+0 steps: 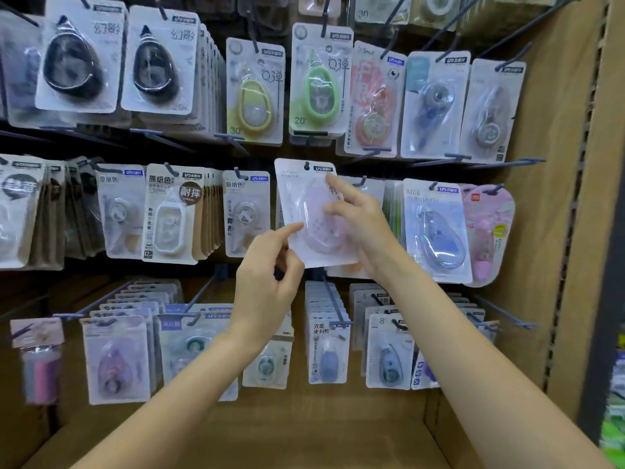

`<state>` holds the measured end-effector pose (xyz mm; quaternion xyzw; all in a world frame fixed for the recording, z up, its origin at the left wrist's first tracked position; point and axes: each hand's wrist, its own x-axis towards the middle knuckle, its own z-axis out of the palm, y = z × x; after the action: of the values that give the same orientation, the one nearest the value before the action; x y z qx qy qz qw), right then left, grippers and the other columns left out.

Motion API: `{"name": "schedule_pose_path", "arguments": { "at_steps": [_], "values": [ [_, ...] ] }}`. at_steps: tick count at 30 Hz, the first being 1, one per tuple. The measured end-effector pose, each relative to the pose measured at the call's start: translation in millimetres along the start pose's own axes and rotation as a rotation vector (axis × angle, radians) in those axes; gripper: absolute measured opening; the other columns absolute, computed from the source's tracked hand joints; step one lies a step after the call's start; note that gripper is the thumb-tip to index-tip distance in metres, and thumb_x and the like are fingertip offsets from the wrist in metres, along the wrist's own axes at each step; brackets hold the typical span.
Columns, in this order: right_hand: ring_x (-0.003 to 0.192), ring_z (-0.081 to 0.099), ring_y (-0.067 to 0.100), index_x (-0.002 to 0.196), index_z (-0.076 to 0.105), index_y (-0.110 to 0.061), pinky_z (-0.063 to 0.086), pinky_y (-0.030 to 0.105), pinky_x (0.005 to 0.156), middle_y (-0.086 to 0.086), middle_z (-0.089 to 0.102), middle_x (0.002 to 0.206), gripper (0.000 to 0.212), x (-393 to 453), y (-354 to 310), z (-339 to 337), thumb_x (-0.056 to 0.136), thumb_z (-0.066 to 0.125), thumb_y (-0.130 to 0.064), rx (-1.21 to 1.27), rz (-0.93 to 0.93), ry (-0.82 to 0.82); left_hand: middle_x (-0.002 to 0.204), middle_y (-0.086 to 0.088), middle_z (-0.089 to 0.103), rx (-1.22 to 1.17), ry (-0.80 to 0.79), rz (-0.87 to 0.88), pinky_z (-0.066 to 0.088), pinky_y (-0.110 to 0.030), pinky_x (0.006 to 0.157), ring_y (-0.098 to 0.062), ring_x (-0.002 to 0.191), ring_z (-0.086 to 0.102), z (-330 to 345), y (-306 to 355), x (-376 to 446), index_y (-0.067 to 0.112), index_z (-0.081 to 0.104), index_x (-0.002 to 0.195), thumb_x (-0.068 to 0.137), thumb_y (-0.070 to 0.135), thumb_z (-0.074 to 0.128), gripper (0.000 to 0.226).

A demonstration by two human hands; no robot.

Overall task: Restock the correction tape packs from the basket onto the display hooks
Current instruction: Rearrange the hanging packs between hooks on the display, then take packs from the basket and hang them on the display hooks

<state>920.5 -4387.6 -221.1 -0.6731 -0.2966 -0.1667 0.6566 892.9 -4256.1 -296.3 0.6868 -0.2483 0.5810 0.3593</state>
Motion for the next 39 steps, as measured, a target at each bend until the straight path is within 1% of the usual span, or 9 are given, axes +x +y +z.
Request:
{"name": "schedule_pose_path", "arguments": {
  "at_steps": [5,10,13,15,18,22,30,34,39],
  "values": [
    [0.136,0.032,0.020,0.143,0.037,-0.026,0.029,0.036,0.112,0.001,0.033,0.150,0.052,4.8,3.0,1.5,0.094,0.048,-0.015,-0.139,0.087,-0.023,0.083,0.006,0.054,-0.025,-0.055,-0.086,0.040,-0.010,0.067,-0.006,0.073,0.049,-0.4,-4.7,4.2,0.012,0.059,0.118,0.091,0.014,0.046,0.030],
    [0.141,0.015,0.038,0.151,0.006,-0.021,0.022,0.049,0.111,0.016,0.008,0.155,0.063,17.5,15.4,25.1,0.099,0.041,-0.024,-1.044,-0.065,0.092,0.106,-0.001,0.058,0.132,-0.229,-0.337,0.041,-0.021,0.085,-0.011,0.098,0.050,0.0,-37.0,-9.8,0.018,0.057,0.125,0.089,0.007,0.051,0.038],
    [0.129,0.037,0.041,0.151,-0.002,-0.012,0.037,0.043,0.098,0.024,0.003,0.154,0.068,18.0,19.7,42.0,0.098,0.041,-0.018,-1.252,-0.050,0.120,0.111,0.000,0.056,0.252,-0.205,-0.360,0.039,-0.022,0.088,-0.011,0.103,0.046,-15.2,-49.9,-22.2,0.015,0.059,0.122,0.089,0.008,0.051,0.035],
    [0.122,0.044,0.037,0.150,0.005,-0.007,0.040,0.038,0.090,0.023,0.006,0.154,0.069,12.3,14.9,49.6,0.095,0.046,-0.018,-1.320,-0.027,0.144,0.109,0.000,0.054,0.324,-0.229,-0.278,0.036,-0.020,0.086,-0.008,0.101,0.041,-31.8,-55.1,-29.3,0.013,0.059,0.121,0.089,0.006,0.051,0.033],
    [0.127,0.034,0.036,0.126,0.044,-0.006,0.037,0.040,0.094,0.019,0.017,0.150,0.041,-7.8,9.2,56.1,0.087,0.054,-0.012,-1.371,-0.213,0.278,0.102,-0.005,0.056,0.407,-0.295,-0.091,0.036,-0.021,0.082,-0.010,0.097,0.039,-50.8,-53.0,-36.0,0.008,0.062,0.112,0.086,0.005,0.047,0.030],
    [0.118,0.039,0.032,0.108,0.053,-0.008,0.038,0.036,0.087,0.018,0.036,0.133,0.024,-42.3,18.4,73.5,0.084,0.054,-0.012,-1.181,-0.472,0.324,0.096,-0.008,0.058,0.471,-0.299,0.044,0.039,-0.030,0.074,-0.014,0.089,0.040,-71.7,-40.7,-48.2,0.006,0.064,0.104,0.082,0.017,0.038,0.035],
    [0.110,0.044,0.033,0.105,0.057,-0.002,0.034,0.030,0.099,0.021,0.039,0.117,0.030,-139.3,79.2,252.7,0.077,0.048,-0.008,-0.538,-0.420,-0.242,0.104,-0.009,0.058,0.737,-0.178,-0.555,0.035,-0.032,0.074,-0.027,0.092,0.055,-258.5,-45.9,-195.0,0.010,0.062,0.107,0.077,0.013,0.046,0.034],
    [0.114,0.041,0.034,0.117,0.055,-0.003,0.029,0.029,0.100,0.018,0.036,0.121,0.036,-226.7,141.6,383.9,0.081,0.056,-0.004,-0.563,-0.322,-0.784,0.115,-0.016,0.055,0.851,-0.113,-1.202,0.042,-0.042,0.089,-0.034,0.105,0.054,-397.2,-50.7,-356.3,0.004,0.056,0.116,0.082,0.006,0.053,0.034],
    [0.121,0.041,0.033,0.133,0.043,-0.008,0.030,0.027,0.099,0.018,0.035,0.129,0.049,-335.2,251.5,509.1,0.087,0.057,-0.013,-0.711,-0.120,-1.510,0.108,-0.016,0.062,0.908,0.099,-1.807,0.041,-0.034,0.080,-0.033,0.102,0.059,-520.1,-15.4,-528.7,0.003,0.056,0.109,0.083,0.015,0.051,0.029]
  ]
}}
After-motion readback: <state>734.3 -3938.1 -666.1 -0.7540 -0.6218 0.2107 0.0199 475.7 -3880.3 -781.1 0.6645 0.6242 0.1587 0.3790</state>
